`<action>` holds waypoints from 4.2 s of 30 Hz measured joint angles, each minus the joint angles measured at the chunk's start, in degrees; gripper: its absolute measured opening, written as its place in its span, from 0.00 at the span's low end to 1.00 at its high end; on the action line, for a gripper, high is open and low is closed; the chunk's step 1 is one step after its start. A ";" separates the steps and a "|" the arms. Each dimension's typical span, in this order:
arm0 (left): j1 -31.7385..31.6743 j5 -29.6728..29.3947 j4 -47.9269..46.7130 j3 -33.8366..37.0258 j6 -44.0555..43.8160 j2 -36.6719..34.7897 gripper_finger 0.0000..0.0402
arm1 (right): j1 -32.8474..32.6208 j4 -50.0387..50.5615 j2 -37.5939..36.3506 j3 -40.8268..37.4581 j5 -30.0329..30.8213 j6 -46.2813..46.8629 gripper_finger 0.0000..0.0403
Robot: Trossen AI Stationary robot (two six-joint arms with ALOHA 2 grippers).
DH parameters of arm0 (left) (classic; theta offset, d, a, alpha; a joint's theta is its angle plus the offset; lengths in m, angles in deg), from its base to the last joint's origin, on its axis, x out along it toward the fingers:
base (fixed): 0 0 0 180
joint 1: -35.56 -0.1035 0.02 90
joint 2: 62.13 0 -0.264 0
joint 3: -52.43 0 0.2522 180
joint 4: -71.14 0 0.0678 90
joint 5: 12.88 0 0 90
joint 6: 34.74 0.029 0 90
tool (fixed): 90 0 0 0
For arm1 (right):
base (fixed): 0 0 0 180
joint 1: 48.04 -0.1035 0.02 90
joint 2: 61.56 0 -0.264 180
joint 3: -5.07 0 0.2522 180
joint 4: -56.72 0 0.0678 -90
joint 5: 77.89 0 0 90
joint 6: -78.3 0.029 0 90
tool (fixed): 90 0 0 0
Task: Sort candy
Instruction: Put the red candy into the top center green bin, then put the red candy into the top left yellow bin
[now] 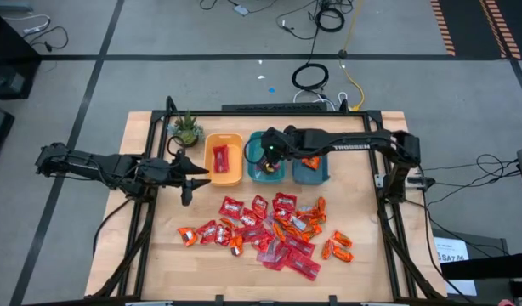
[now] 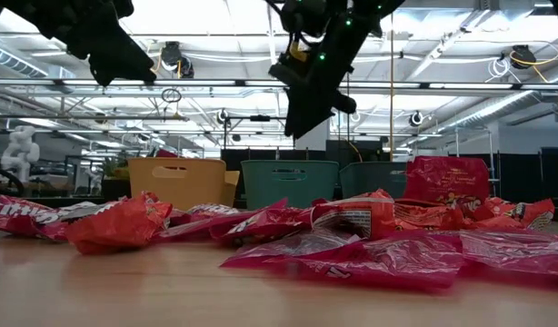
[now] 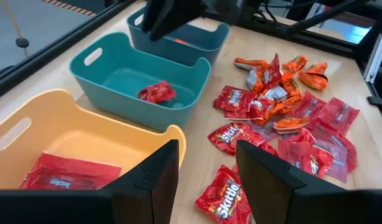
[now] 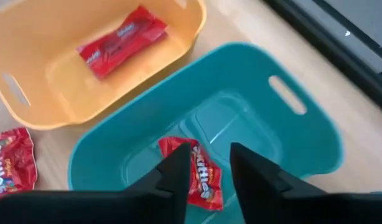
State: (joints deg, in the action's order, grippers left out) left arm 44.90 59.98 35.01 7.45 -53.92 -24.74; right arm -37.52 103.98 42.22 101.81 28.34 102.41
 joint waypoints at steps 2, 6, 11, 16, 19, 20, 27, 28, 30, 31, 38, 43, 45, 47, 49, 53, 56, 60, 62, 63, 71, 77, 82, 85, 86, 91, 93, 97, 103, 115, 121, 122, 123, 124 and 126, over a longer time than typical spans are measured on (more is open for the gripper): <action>0.00 -0.79 0.02 0.00 -0.21 -0.02 0.44 | 0.44 0.17 -1.17 0.00 0.17 -0.66 0.32; 0.00 -2.77 -0.19 0.00 -1.49 -0.02 0.53 | 1.28 2.59 -3.88 0.00 0.38 -1.25 0.39; -0.02 -2.87 -0.23 0.00 -1.49 0.00 0.66 | 2.23 9.33 -9.24 0.00 0.73 -1.01 0.44; 0.00 -2.48 -0.13 0.00 -1.51 -0.02 0.69 | 1.40 19.40 -15.65 0.00 5.23 1.85 0.45; 0.00 -1.97 0.92 0.00 -1.49 -0.02 0.69 | -0.48 24.96 -19.46 0.00 9.24 4.99 0.45; 0.00 -1.97 1.46 0.00 -1.50 0.00 0.69 | -1.44 26.58 -20.65 0.00 10.67 6.37 0.45; 0.10 -0.11 2.82 0.00 -1.53 1.26 0.69 | -11.72 30.08 -31.43 -9.21 15.60 21.74 0.45; 0.19 0.54 2.78 0.00 -1.54 2.01 0.69 | -13.57 30.06 -32.91 -11.46 15.53 25.44 0.45; 0.68 1.16 3.14 0.00 -1.50 4.24 0.69 | -17.49 29.52 -35.80 -16.00 15.43 33.02 0.45; 1.01 1.36 3.73 0.00 -1.51 5.43 0.69 | -19.52 29.19 -36.95 -18.20 15.45 36.73 0.45; 3.02 1.43 3.81 -5.37 -1.05 16.70 0.69 | -32.59 26.40 -40.60 -30.05 15.42 55.81 0.45; 3.76 0.36 3.14 -10.62 -1.05 24.39 0.69 | -39.38 26.58 -40.57 -34.08 15.50 63.15 0.45; 4.31 -0.56 3.17 -13.17 -1.07 27.68 0.69 | -41.71 27.08 -40.57 -34.70 16.03 64.15 0.45; 5.24 -1.81 2.87 -16.18 -1.08 31.19 0.69 | -43.96 28.03 -40.57 -34.75 17.00 64.79 0.45; 6.33 -3.18 1.87 -19.69 -1.07 35.03 0.69 | -45.99 29.77 -40.57 -34.75 17.00 65.23 0.45; 8.76 -4.97 0.12 -27.26 -1.14 43.18 0.69 | -49.48 32.86 -40.57 -34.75 17.00 66.53 0.45; 10.45 -5.63 -2.67 -32.93 -1.51 49.52 0.69 | -51.55 33.17 -40.57 -34.75 17.05 66.77 0.45; 12.49 -6.71 -4.53 -38.87 -3.00 57.32 0.69 | -54.27 33.07 -40.57 -34.75 17.17 66.73 0.45; 13.30 -6.98 -4.79 -40.82 -4.34 60.58 0.69 | -55.54 33.03 -40.56 -34.75 17.93 66.28 0.45; 13.60 -7.00 -4.69 -41.56 -4.51 62.00 0.69 | -56.18 32.94 -40.55 -34.75 18.49 65.96 0.45; 16.68 -7.07 -5.33 -42.38 -16.23 69.68 0.69 | -59.84 32.72 -40.55 -34.75 20.13 64.78 0.45; 17.89 -6.93 -5.83 -42.38 -16.55 74.95 0.69 | -62.16 32.72 -40.55 -34.75 20.38 64.78 0.45; 17.25 -7.29 -5.96 -42.40 -18.34 79.25 0.69 | -63.30 32.72 -40.55 -34.75 21.94 64.76 0.45; 17.25 -7.76 -6.38 -42.68 -22.89 80.39 0.68 | -63.63 32.74 -40.55 -34.76 22.36 64.76 0.45; 17.25 -7.76 -6.37 -42.69 -23.62 80.48 0.67 | -63.78 32.74 -40.55 -34.76 22.48 64.76 0.45; 17.97 -7.81 -6.88 -42.43 -23.98 79.26 0.51 | -64.28 32.74 -40.55 -34.77 22.71 64.76 0.45; 18.12 -7.06 -7.40 -42.26 -24.00 78.33 0.41 | -64.30 32.74 -40.54 -34.77 22.73 64.76 0.45; 18.72 -6.67 -7.29 -42.23 -23.96 75.52 0.21 | -64.27 32.74 -40.53 -34.77 22.92 64.76 0.45; 18.95 -6.61 -7.51 -42.25 -23.89 69.86 0.02 | -64.25 32.77 -40.53 -34.77 23.54 64.76 0.45; 16.84 -13.62 -21.72 -42.34 -33.58 55.46 0.01 | -64.25 32.05 -40.53 -34.77 26.05 65.58 0.45; 8.67 -14.02 -37.48 -42.34 -41.68 48.80 0.01 | -64.24 30.86 -40.12 -34.77 29.76 70.03 0.45; 6.90 -14.02 -38.65 -42.34 -40.69 48.01 0.01 | -64.14 30.81 -40.03 -34.77 30.56 70.95 0.45; 4.99 -13.98 -39.24 -42.34 -38.97 47.28 0.01 | -63.96 30.68 -39.96 -34.77 31.31 71.99 0.45; 2.92 -14.01 -39.35 -42.34 -36.94 46.55 0.01 | -63.77 30.46 -39.86 -34.77 31.84 72.93 0.45; -1.62 -14.02 -39.67 -42.34 -32.80 45.66 0.01 | -63.19 29.88 -39.55 -34.77 31.93 74.41 0.45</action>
State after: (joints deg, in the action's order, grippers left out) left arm 43.28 45.96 -4.66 -34.89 -86.72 20.92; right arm -100.71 133.86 2.67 67.04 60.27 176.82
